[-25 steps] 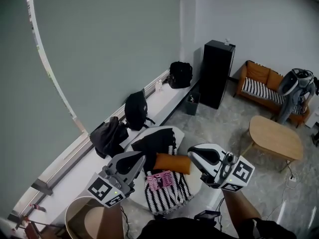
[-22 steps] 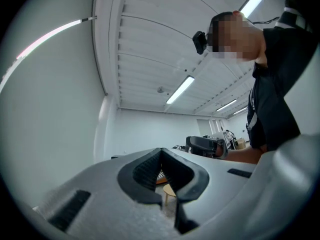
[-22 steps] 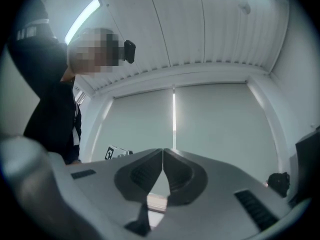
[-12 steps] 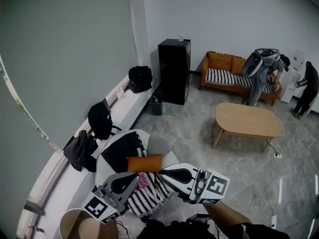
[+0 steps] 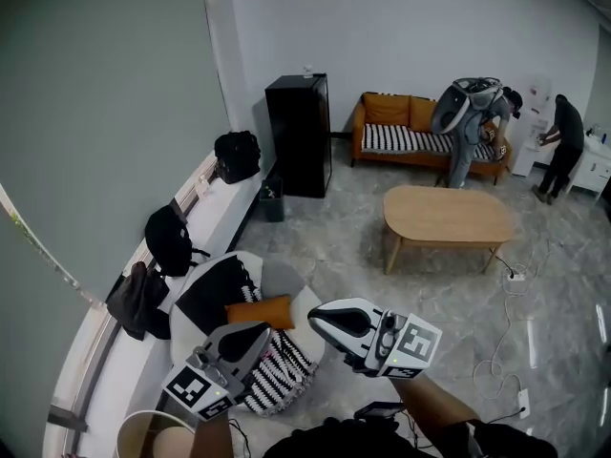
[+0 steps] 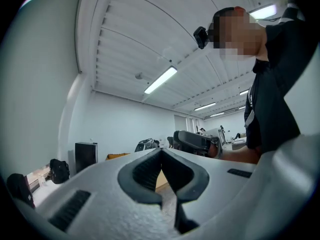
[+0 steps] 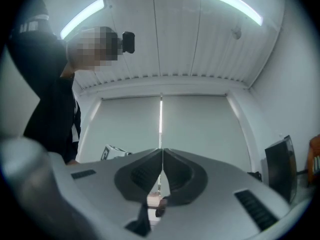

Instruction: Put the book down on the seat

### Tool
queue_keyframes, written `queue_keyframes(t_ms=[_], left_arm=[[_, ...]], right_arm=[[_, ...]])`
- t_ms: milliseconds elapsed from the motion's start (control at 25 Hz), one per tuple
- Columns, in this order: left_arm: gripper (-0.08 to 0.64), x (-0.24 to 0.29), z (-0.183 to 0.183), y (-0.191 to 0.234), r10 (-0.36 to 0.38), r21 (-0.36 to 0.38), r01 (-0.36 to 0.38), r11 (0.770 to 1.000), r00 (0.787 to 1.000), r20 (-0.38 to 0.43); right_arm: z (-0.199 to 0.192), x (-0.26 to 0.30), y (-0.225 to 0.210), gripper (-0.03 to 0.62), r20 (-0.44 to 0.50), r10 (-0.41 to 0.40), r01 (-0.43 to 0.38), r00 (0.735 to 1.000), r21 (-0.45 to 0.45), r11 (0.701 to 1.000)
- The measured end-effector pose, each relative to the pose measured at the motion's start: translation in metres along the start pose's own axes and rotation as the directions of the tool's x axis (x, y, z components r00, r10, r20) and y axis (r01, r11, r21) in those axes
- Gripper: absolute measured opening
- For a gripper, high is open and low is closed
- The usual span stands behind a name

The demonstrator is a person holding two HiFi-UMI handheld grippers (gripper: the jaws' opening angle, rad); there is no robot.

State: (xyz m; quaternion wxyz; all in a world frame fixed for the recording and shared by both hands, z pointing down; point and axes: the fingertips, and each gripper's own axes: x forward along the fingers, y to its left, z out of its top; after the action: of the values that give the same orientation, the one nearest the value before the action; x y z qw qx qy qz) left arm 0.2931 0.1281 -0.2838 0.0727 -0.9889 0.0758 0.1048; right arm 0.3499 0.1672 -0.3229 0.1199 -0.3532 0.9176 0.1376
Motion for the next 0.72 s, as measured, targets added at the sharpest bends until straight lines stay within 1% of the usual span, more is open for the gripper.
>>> queue_keyframes(t_ms=[120,200,360,480,720], left_arm=[[0.024,0.008,0.005,-0.010,-0.050,-0.032,0.050,0.998,0.999,0.001],[0.024,0.012,0.006,-0.013,-0.079,-0.043,0.079,0.996,0.997,0.011],[0.025,0.021,0.011,-0.024,-0.140,-0.029,0.140,0.990,0.990,0.022],[0.025,0.024,0.018,-0.027,-0.172,-0.018,0.173,0.985,0.985,0.031],[0.023,0.025,0.020,-0.030,-0.227,-0.030,0.228,0.973,0.973,0.033]], right_arm=[[0.010,-0.002,0.001,0.029,-0.007,-0.017,0.017,1.000,0.004,1.000],[0.012,-0.003,0.001,0.028,-0.019,-0.034,0.034,0.999,-0.013,0.999],[0.019,-0.006,0.007,0.028,-0.032,-0.071,0.070,0.997,-0.050,0.996],[0.021,-0.010,0.006,0.028,-0.031,-0.109,0.107,0.994,-0.067,0.992],[0.027,-0.011,0.009,0.028,-0.037,-0.156,0.150,0.987,-0.115,0.982]])
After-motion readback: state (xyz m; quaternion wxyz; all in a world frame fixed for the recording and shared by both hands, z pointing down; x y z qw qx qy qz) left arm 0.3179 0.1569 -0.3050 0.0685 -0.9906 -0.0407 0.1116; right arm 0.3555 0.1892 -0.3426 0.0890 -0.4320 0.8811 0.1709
